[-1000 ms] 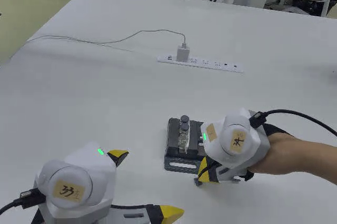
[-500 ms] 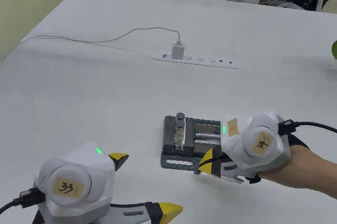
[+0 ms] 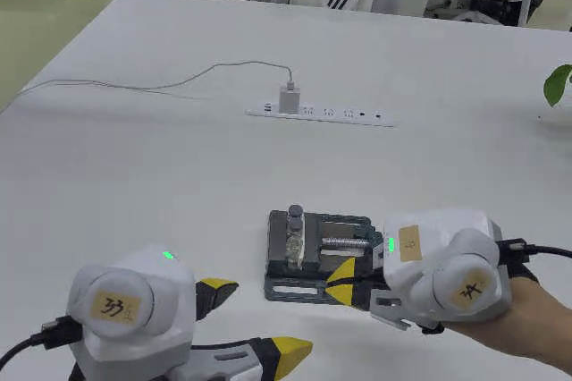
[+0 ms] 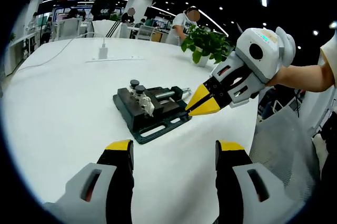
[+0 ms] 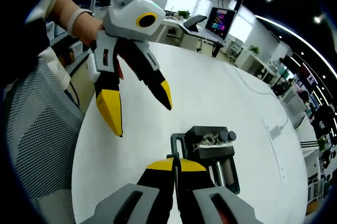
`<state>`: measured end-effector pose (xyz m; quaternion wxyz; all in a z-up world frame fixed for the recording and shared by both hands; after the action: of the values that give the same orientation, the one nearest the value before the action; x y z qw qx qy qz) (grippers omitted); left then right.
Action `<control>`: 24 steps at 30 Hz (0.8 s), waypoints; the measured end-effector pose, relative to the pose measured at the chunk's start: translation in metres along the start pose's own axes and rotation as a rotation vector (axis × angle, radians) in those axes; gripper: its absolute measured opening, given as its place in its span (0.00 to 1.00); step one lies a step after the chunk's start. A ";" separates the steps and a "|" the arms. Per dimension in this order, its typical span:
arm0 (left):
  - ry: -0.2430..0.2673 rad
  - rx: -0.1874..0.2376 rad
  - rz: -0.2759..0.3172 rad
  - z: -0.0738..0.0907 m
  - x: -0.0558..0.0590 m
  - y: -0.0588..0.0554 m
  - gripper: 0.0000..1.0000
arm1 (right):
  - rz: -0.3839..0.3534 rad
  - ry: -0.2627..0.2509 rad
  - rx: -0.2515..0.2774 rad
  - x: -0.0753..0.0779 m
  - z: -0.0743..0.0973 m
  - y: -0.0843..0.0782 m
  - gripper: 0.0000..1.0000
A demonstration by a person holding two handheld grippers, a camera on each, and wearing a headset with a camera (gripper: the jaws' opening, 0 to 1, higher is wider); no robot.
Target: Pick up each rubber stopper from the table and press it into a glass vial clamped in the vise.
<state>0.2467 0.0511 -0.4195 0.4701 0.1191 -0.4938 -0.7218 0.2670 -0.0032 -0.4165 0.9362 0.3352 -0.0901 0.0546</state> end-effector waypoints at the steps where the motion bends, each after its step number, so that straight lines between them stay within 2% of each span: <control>1: -0.009 0.004 0.006 -0.001 0.002 0.001 0.56 | 0.007 -0.005 0.002 0.000 0.001 0.001 0.00; 6: -0.062 0.013 0.068 -0.011 0.011 0.004 0.43 | 0.018 -0.022 0.030 -0.002 0.009 0.012 0.00; 10: -0.086 0.034 0.125 -0.014 0.013 0.010 0.37 | 0.022 -0.028 0.048 -0.005 0.015 0.018 0.00; 14: -0.108 0.033 0.137 -0.015 0.015 0.010 0.34 | 0.029 -0.036 0.064 -0.006 0.018 0.023 0.00; 17: -0.137 0.037 0.139 -0.014 0.019 0.012 0.27 | 0.031 -0.034 0.073 -0.007 0.018 0.024 0.00; 24: -0.174 0.052 0.202 -0.011 0.021 0.015 0.20 | 0.055 -0.022 0.094 -0.014 0.019 0.028 0.00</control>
<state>0.2516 0.0266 -0.4062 0.4926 0.0175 -0.5606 -0.6654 0.2461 0.0060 -0.3877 0.9165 0.3770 -0.1070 0.0806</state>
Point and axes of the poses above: the centre of the closed fingertips' face, and the gripper's own axes: z roughly backward along the fingers, x roughly to its right, y roughly out of its top, the point moved 1 cm from there along z, roughly backward along the fingers, and after that the axes turned 6 degrees about y, right-handed, at the moved point
